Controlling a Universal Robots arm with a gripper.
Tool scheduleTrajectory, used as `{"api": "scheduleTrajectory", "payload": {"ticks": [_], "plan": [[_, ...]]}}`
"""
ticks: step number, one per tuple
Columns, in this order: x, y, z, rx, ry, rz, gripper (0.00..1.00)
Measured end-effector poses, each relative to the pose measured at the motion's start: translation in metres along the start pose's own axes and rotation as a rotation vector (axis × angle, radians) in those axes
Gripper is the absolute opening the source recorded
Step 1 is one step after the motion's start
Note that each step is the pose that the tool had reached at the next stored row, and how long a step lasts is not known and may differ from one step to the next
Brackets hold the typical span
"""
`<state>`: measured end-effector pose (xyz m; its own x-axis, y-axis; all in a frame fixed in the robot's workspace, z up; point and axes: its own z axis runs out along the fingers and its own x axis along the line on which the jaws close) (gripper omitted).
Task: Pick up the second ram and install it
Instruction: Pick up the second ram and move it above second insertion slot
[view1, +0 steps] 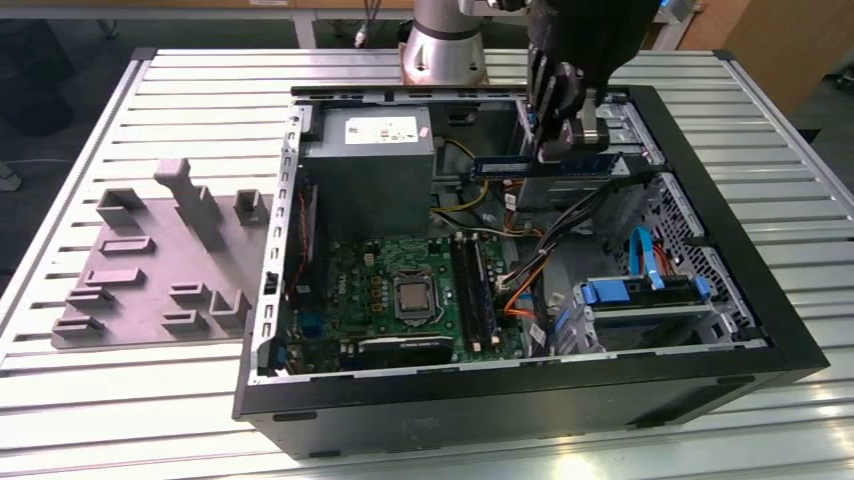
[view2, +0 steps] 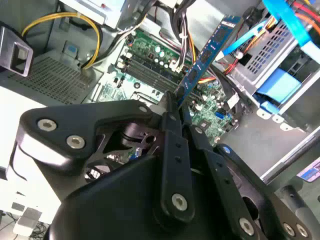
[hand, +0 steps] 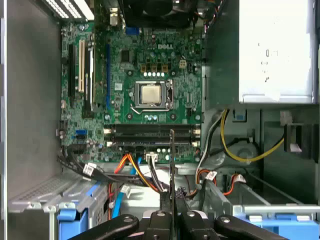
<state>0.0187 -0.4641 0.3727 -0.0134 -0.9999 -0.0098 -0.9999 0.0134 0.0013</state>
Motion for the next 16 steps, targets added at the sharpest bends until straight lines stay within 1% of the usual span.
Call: {"api": "scheduleTrajectory", "payload": {"ticks": [13, 14, 16], "plan": [[0.0002, 0.0189, 0.0004, 0.0, 0.0001, 0.0, 0.14], [0.0002, 0.0196, 0.0004, 0.0, 0.0001, 0.0, 0.14], [0.0002, 0.018, 0.0005, 0.0, 0.0001, 0.0, 0.14]]}}
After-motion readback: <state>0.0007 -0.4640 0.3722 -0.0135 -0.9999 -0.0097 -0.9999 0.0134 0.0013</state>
